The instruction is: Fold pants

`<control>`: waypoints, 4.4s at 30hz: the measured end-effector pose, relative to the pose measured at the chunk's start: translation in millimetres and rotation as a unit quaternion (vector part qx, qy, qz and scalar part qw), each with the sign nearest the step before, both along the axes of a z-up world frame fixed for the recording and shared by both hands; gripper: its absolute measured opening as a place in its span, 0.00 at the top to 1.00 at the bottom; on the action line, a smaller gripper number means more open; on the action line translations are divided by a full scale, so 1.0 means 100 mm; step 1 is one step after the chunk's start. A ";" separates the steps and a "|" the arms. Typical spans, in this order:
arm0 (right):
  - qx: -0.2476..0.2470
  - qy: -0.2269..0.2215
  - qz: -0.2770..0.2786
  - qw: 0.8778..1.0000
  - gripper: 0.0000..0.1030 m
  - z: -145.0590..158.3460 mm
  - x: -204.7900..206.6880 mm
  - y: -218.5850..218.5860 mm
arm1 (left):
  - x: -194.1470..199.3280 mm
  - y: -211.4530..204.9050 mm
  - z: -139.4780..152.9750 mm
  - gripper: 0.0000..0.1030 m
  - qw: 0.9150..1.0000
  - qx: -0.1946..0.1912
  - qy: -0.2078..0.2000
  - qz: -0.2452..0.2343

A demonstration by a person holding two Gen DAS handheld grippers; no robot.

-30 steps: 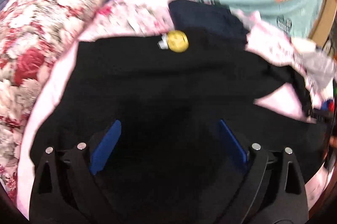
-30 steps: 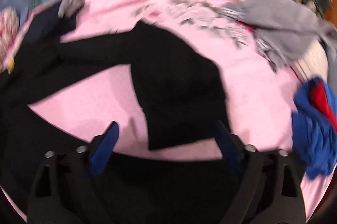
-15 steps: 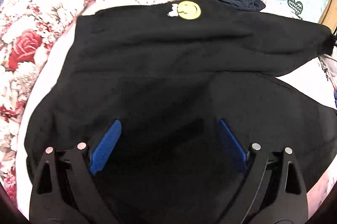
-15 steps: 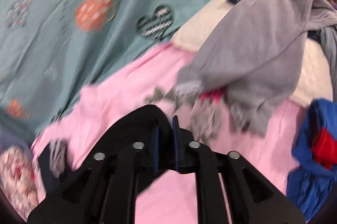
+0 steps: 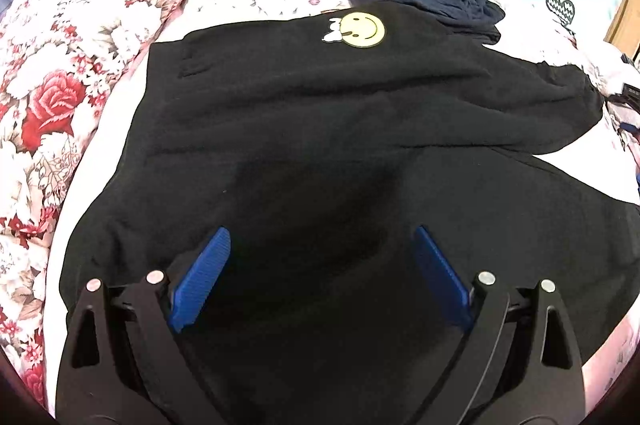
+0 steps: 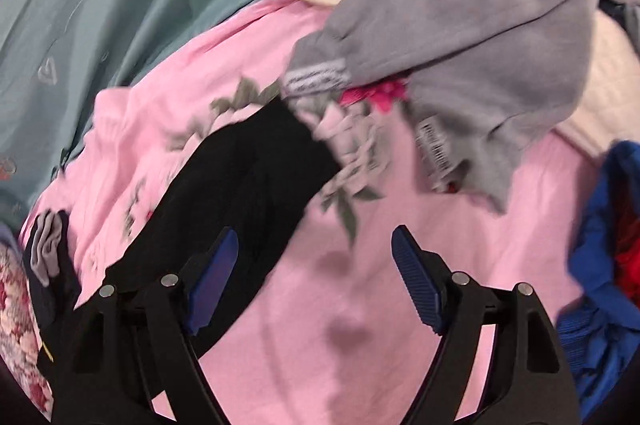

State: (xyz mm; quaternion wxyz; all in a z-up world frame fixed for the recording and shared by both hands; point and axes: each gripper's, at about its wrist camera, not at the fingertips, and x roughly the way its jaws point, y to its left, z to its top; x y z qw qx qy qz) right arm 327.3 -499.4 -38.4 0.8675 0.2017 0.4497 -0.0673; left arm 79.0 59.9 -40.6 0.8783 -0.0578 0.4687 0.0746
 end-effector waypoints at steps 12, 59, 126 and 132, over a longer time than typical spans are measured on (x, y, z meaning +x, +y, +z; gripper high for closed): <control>-0.069 0.013 -0.023 0.997 0.97 0.02 0.10 0.27 | -0.19 0.52 0.30 0.09 0.995 0.006 -0.060 0.082; -0.077 -0.002 0.263 0.962 0.38 0.01 0.17 2.43 | 1.33 1.47 0.23 0.38 0.988 0.074 -0.020 0.131; -0.068 -0.005 -0.019 0.997 0.62 -0.14 0.16 0.22 | 0.62 0.19 0.07 0.15 1.000 -0.019 -0.018 -0.011; -0.044 0.014 0.249 0.967 0.35 -0.18 -0.04 1.19 | 0.61 0.16 -0.03 0.12 1.000 -0.020 0.001 -0.002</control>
